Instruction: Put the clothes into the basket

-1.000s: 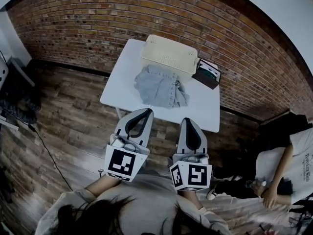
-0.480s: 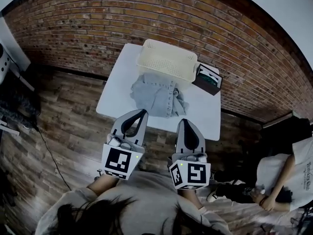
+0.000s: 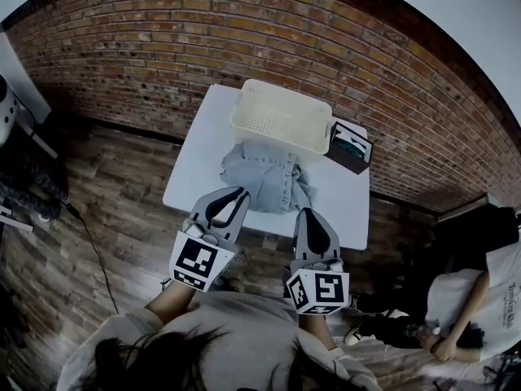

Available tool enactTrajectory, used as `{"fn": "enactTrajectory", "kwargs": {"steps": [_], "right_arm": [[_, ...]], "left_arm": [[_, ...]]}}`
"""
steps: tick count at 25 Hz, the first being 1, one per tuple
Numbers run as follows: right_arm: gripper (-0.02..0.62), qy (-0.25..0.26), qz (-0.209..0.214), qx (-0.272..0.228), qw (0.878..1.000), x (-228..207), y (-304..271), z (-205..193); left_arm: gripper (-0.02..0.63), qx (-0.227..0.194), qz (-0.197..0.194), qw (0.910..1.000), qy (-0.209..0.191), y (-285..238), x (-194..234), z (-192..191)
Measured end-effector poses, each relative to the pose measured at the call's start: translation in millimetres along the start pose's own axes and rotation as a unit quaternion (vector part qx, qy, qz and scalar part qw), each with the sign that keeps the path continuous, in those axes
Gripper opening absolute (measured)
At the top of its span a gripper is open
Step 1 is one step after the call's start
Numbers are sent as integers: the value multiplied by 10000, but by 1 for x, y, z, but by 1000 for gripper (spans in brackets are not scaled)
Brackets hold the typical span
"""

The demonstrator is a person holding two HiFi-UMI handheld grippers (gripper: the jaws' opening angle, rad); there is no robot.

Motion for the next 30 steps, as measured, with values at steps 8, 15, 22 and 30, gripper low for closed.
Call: {"fn": "enactTrajectory", "kwargs": {"steps": [8, 15, 22, 30], "right_arm": [[175, -410, 477, 351, 9974, -17, -29, -47], [224, -96, 688, 1196, 9904, -38, -57, -115], [275, -17, 690, 1898, 9794, -64, -82, -168], [345, -145, 759, 2524, 9645, -76, -93, -196]], "left_arm": [[189, 685, -459, 9957, 412, -25, 33, -58], [264, 1555, -544, 9854, 436, -50, 71, -125], [311, 2215, -623, 9720, 472, -70, 93, -177], [364, 2692, -699, 9574, 775, -84, 101, -193]]}}
Point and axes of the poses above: the fingertips, and each gripper's own axes: y backward along the fingers, x to its left, z out of its top, the point moved 4 cm from there along y, backward along the fingers, and after that the axes turned 12 degrees about -x, right-handed, at the moved point
